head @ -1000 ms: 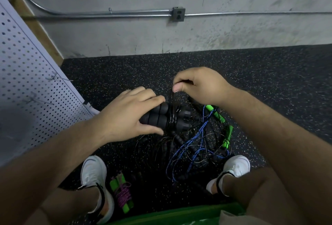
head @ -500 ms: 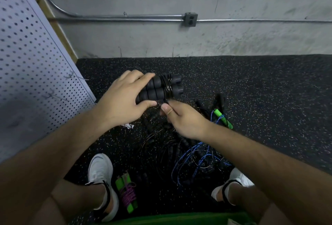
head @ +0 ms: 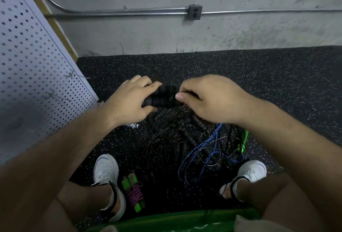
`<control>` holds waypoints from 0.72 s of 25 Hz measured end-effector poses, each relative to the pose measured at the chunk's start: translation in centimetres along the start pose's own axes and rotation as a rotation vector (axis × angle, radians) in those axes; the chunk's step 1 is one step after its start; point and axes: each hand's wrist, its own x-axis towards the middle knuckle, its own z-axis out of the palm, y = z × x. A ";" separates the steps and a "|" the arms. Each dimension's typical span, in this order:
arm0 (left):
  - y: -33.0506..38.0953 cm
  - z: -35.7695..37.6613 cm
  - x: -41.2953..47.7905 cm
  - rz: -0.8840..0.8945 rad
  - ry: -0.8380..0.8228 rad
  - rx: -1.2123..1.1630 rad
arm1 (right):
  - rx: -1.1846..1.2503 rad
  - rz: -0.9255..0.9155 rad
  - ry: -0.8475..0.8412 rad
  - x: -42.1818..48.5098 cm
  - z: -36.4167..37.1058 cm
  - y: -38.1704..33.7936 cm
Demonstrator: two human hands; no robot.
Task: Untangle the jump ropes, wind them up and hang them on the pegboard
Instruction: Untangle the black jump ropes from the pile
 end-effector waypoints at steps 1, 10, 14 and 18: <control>0.3 0.2 -0.1 0.036 -0.034 -0.026 | -0.066 -0.028 0.062 0.3 0.1 0.7; 4.6 -1.9 -1.4 0.238 -0.104 -0.305 | 0.243 -0.005 0.122 2.4 2.9 6.8; 5.2 -2.6 -2.2 0.169 -0.093 -0.368 | 0.526 -0.002 0.043 2.9 4.8 6.6; 4.3 -2.7 -1.9 0.008 0.096 -0.374 | 0.745 0.149 0.023 2.8 6.9 3.9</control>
